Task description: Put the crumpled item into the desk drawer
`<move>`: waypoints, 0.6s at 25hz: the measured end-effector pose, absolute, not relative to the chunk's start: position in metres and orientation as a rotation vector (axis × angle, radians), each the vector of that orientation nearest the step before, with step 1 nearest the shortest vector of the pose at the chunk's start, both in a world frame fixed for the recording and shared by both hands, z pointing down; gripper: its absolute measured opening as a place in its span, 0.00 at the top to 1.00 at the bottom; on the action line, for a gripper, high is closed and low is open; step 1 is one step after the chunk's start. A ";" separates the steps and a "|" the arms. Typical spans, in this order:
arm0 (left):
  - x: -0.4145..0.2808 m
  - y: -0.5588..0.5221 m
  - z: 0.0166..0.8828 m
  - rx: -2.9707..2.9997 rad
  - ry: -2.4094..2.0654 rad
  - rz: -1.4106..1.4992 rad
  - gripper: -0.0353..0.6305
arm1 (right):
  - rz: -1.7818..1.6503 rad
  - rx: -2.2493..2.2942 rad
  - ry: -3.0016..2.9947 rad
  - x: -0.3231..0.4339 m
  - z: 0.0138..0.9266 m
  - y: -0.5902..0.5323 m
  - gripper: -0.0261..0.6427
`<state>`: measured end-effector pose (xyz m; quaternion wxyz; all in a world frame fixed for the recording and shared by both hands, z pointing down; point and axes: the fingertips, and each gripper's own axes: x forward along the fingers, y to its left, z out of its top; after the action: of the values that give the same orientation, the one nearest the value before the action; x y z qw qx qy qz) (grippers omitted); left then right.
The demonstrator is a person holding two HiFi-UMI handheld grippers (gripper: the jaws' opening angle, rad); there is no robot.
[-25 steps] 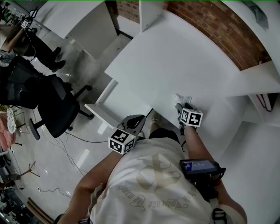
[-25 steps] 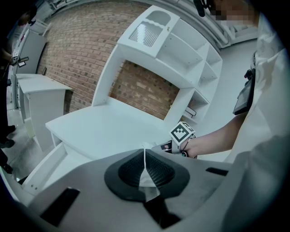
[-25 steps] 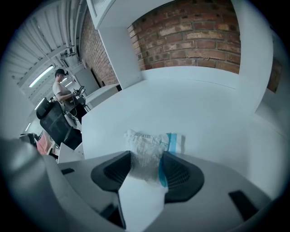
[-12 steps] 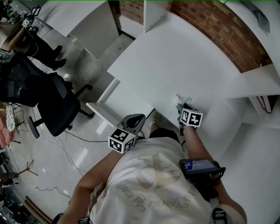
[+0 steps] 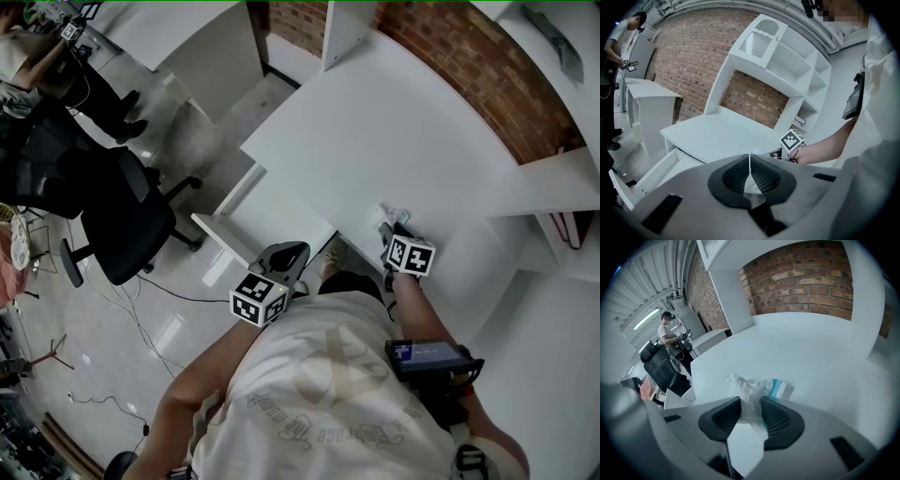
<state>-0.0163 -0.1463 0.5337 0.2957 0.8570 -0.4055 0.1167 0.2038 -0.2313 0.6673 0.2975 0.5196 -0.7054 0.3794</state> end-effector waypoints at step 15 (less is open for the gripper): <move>-0.058 -0.102 0.516 2.269 -1.183 0.247 0.91 | 0.929 1.350 -1.953 0.167 0.637 -0.203 0.73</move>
<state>-0.0582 -0.1017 0.5163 0.2817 0.8469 -0.4415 0.0921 0.1668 -0.2032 0.6374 0.2919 0.5064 -0.7328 0.3484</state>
